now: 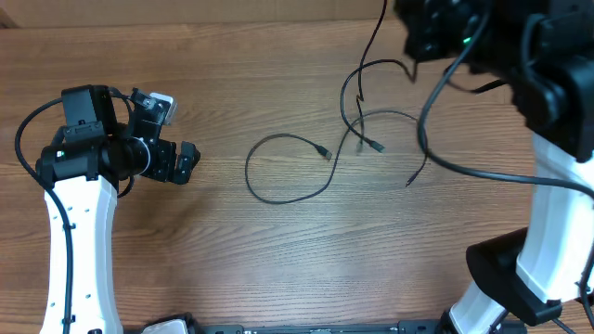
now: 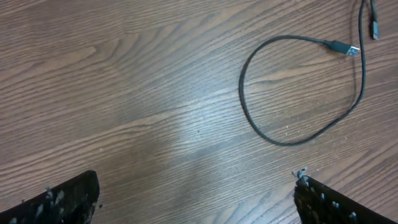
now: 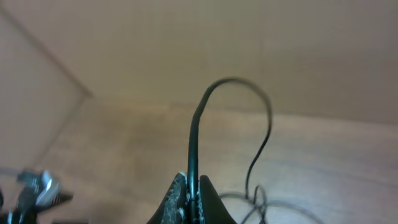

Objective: Untangle cables

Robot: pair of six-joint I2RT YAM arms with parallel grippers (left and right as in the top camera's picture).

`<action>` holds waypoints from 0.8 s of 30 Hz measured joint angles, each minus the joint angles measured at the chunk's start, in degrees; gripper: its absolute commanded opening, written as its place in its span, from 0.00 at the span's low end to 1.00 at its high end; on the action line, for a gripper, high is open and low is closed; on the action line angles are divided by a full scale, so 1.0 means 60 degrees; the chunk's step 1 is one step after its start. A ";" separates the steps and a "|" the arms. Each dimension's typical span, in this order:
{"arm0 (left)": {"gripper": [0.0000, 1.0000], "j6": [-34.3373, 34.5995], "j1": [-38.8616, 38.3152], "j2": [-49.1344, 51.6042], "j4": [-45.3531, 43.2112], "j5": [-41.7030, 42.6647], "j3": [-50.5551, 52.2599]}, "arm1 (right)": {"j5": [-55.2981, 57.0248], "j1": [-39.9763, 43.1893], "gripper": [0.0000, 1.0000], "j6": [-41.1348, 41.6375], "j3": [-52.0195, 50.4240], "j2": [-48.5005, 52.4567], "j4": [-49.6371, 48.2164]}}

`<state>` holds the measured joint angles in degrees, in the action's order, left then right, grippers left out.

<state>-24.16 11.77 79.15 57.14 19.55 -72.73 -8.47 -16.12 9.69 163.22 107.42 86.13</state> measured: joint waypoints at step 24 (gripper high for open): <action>1.00 -0.0004 0.0000 0.0004 0.0000 0.0000 0.0000 | 0.1432 0.0670 0.04 -0.0940 0.0120 -0.0113 -0.4605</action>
<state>-24.18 11.77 79.18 57.14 19.55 -72.73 0.12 -12.10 4.05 163.94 106.74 58.50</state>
